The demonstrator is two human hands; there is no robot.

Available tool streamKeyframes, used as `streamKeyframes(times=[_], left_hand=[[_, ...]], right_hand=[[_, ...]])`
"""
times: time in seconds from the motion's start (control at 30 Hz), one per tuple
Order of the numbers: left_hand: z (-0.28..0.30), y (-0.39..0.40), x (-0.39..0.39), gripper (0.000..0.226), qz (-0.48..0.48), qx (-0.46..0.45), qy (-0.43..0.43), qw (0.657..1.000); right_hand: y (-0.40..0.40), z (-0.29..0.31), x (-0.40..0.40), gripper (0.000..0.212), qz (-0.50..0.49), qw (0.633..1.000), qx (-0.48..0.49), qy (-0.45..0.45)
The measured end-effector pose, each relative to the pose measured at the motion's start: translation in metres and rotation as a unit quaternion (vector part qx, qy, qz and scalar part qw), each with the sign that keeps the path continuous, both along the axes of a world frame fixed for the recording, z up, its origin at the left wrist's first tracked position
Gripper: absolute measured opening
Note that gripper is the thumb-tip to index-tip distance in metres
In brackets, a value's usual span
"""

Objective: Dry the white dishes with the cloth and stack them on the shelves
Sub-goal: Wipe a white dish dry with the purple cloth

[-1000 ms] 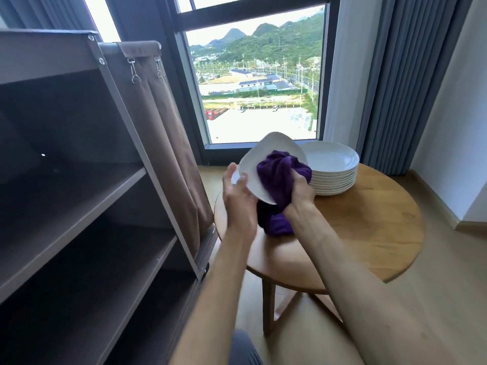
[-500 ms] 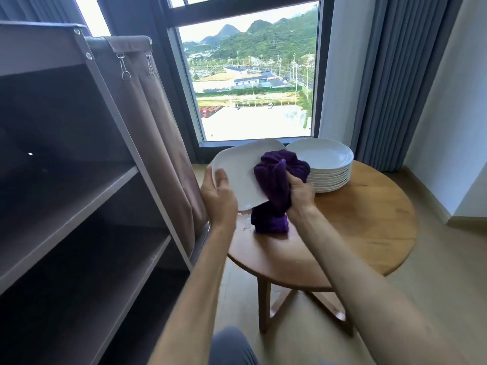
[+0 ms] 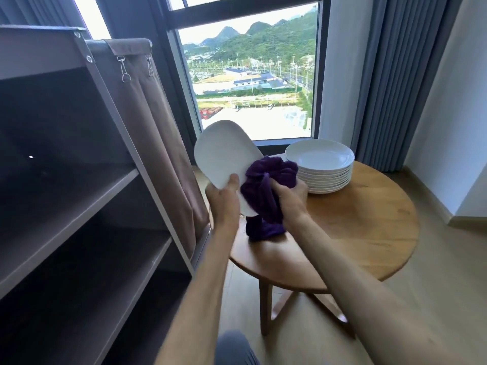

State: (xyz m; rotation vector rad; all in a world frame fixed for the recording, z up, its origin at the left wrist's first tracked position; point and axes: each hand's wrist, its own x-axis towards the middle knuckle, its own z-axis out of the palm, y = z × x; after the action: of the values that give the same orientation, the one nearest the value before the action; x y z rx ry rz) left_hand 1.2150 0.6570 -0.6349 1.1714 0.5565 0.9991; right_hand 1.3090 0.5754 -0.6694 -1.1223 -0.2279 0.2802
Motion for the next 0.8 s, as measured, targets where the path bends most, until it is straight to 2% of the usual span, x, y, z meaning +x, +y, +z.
streamKeyframes(times=[0.1,0.13,0.2,0.3,0.4,0.5,0.57,0.67,0.73,0.8], left_hand=[[0.005,0.014,-0.013,0.02,-0.121,0.121,0.131,0.976],[0.005,0.012,-0.014,0.022,-0.155,0.136,0.148,0.967],[0.006,0.003,-0.013,0.025,-0.183,0.112,0.123,0.969],[0.016,-0.006,-0.004,0.056,-0.247,0.055,0.063,0.965],[0.029,-0.021,0.009,0.065,-0.273,0.035,-0.026,0.961],[0.034,-0.029,0.012,0.068,-0.225,0.032,-0.038,0.973],[0.033,-0.021,0.014,0.07,-0.2,-0.005,-0.029,0.979],[0.035,-0.009,0.013,0.076,-0.231,-0.099,-0.033,0.967],[0.031,-0.007,0.011,0.082,-0.248,-0.11,-0.043,0.962],[0.024,-0.007,0.007,0.077,-0.254,-0.107,-0.077,0.958]], right_hand=[[-0.016,0.02,0.019,0.024,0.037,0.989,-0.062,-0.13],[-0.016,0.029,0.024,0.022,0.039,0.982,-0.082,-0.167],[-0.01,0.047,0.032,0.023,0.014,0.959,-0.136,-0.248],[-0.001,0.059,0.027,0.05,-0.011,0.923,-0.224,-0.312],[0.008,0.051,0.001,0.049,-0.008,0.918,-0.194,-0.345],[0.004,0.044,-0.016,0.052,0.049,0.933,-0.138,-0.33],[-0.006,0.035,-0.023,0.053,0.106,0.932,-0.146,-0.315],[-0.019,0.015,-0.036,0.052,0.102,0.899,-0.17,-0.391],[-0.019,0.017,-0.036,0.053,0.059,0.875,-0.171,-0.449],[-0.011,0.029,-0.029,0.056,0.017,0.84,-0.189,-0.508]])
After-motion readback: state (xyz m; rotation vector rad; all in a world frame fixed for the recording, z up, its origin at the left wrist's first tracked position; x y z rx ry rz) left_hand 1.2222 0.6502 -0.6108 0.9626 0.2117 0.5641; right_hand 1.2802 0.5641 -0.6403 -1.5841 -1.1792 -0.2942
